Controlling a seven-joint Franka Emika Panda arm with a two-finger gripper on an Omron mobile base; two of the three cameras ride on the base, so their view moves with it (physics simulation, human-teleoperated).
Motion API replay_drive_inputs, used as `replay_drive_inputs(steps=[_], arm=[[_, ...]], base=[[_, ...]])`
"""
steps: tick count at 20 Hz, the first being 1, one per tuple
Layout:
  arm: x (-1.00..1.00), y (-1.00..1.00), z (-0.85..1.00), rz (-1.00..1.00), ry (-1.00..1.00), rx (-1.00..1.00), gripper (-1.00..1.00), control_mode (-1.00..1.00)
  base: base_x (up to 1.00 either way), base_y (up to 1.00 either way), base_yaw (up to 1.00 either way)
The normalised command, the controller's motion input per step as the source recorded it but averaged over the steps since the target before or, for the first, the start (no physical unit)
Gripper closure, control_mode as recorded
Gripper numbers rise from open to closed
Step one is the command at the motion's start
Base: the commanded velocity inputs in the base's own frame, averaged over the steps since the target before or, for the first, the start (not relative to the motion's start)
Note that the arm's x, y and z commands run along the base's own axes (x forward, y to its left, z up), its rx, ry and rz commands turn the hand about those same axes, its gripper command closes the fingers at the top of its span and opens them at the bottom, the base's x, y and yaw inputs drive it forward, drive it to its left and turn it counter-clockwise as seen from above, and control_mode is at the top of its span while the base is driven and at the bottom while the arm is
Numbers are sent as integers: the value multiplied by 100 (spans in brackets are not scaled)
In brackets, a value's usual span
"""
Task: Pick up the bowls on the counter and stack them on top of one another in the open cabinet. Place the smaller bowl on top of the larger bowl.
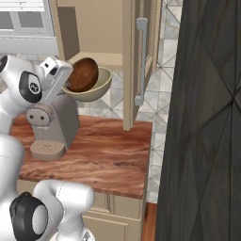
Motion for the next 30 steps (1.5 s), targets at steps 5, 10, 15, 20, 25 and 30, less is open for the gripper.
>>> replay_drive_inputs(steps=[5, 10, 15, 20, 25, 30], arm=[[-2, 0, 46, 9, -13, -2, 100, -100], [0, 0, 42, 8, -10, -2, 100, -100], [0, 0, 41, 8, -8, -2, 100, -100], [0, 0, 37, 6, -6, -3, 100, -100], [1, 0, 29, 5, -2, -3, 100, -100], [11, 0, 15, 4, 0, -3, 100, -100]], base=[[0, 0, 0], [0, 0, 0], [0, 0, 0], [0, 0, 0], [0, 0, 0], [0, 0, 0]])
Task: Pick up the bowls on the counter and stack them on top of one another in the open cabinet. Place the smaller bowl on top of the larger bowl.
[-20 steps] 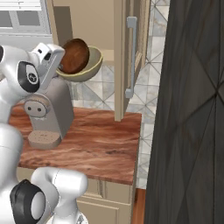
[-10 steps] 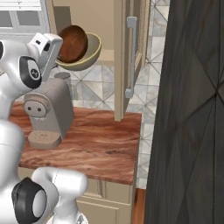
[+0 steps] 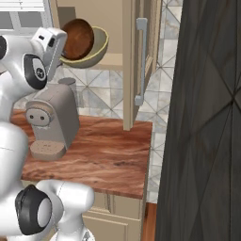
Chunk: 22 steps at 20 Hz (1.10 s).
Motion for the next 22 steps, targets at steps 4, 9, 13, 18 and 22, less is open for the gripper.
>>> replay_drive_inputs(steps=[4, 9, 13, 18, 22], arm=[[22, 0, 0, 2, 2, -2, 100, -100], [29, -1, -5, 1, 1, 0, 100, -100], [33, -3, -2, 0, 0, 0, 100, -100], [36, -1, 0, 2, 0, 0, 100, -100], [33, -1, 0, 1, 1, 0, 100, -100]], base=[[0, 0, 0], [0, 0, 0], [0, 0, 0], [0, 0, 0], [0, 0, 0]])
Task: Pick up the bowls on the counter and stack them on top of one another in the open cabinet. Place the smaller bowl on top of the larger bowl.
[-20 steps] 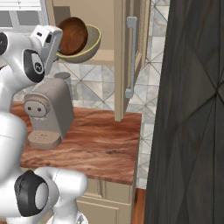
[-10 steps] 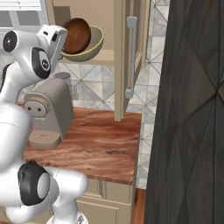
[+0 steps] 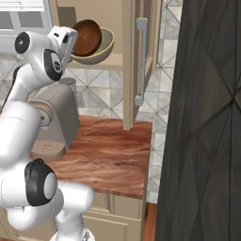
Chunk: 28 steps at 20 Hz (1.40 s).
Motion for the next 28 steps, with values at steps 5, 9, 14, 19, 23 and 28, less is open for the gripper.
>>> replay_drive_inputs(steps=[5, 9, 14, 19, 23, 28], arm=[[29, -5, 0, 0, 5, 0, 100, -100], [30, -5, 0, 0, 9, 0, 100, -100], [30, -3, 0, 0, 10, 0, 100, -100], [31, -4, 0, 0, 8, 0, 100, -100], [31, -6, 0, 1, 4, 0, 100, -100], [25, -8, 0, 1, 0, 0, 100, -100]], base=[[0, 0, 0], [0, 0, 0], [0, 0, 0], [0, 0, 0], [0, 0, 0], [0, 0, 0]])
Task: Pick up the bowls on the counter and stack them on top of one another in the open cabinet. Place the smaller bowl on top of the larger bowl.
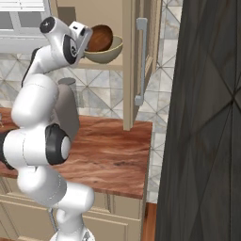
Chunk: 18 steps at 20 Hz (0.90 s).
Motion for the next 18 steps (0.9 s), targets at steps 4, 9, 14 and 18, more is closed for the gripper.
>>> replay_drive_inputs(steps=[4, 9, 14, 18], arm=[[26, -2, 0, 1, 0, 0, 100, -100], [29, -1, 0, 2, 1, 0, 100, -100], [29, -3, 0, 2, 2, 0, 100, -100], [26, -5, 0, 2, 2, 0, 100, -100]], base=[[0, 0, 0], [0, 0, 0], [0, 0, 0], [0, 0, 0]])
